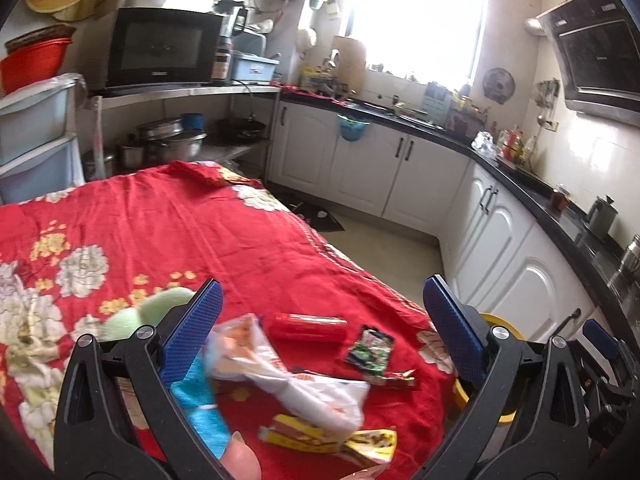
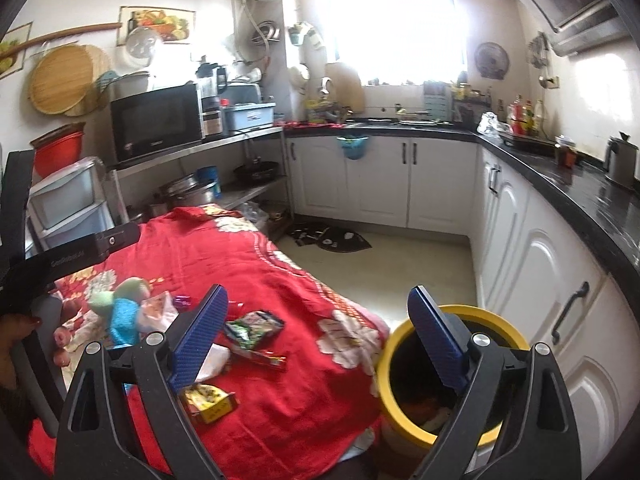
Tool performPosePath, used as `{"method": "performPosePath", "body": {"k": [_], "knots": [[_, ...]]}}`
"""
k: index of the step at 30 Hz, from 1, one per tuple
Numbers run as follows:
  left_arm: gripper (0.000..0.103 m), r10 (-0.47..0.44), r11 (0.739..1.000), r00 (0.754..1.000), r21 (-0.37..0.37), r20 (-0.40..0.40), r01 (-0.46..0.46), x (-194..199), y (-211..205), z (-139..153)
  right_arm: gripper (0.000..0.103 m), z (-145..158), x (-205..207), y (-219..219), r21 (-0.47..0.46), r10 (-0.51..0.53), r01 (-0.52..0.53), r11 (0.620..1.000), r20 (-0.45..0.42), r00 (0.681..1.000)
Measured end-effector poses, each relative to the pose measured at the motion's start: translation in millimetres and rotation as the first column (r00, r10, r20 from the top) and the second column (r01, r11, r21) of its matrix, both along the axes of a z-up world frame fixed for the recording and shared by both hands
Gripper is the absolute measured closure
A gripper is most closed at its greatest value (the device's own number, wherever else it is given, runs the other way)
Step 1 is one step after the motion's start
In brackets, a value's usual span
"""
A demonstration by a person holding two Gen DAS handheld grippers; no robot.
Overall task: Collect trash
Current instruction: 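Grasp the white plastic bag with the right tool while the left tool grasps the green knitted pad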
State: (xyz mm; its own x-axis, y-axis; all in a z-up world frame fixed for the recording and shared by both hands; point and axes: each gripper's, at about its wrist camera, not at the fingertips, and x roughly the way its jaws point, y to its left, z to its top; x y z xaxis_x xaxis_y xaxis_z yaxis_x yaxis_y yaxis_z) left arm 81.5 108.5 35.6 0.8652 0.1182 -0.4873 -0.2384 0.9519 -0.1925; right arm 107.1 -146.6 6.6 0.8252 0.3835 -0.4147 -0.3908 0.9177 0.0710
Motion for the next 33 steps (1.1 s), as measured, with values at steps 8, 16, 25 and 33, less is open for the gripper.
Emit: {"method": "performPosePath", "body": {"k": [8, 16, 25, 33], "knots": [[0.011, 0.071, 0.997, 0.997, 0.029, -0.002, -0.071, -14, 35, 4, 0.014, 1, -5, 31, -0.017, 0.081, -0.081, 0.997, -0.004, 0.997], [0.011, 0.153, 0.987, 0.988, 0.044, -0.031, -0.152, -29, 72, -6, 0.014, -9, -9, 63, -0.041, 0.168, -0.169, 0.985, -0.039, 0.985], [0.011, 0.234, 0.972, 0.968, 0.038, -0.093, -0.231, -40, 114, -32, 0.014, -36, -7, 97, -0.083, 0.261, -0.273, 0.958, -0.131, 0.956], [0.011, 0.275, 0.959, 0.947, -0.027, -0.165, -0.283, -44, 149, -72, 0.014, -85, 9, 140, -0.181, 0.33, -0.376, 0.909, -0.241, 0.913]]}}
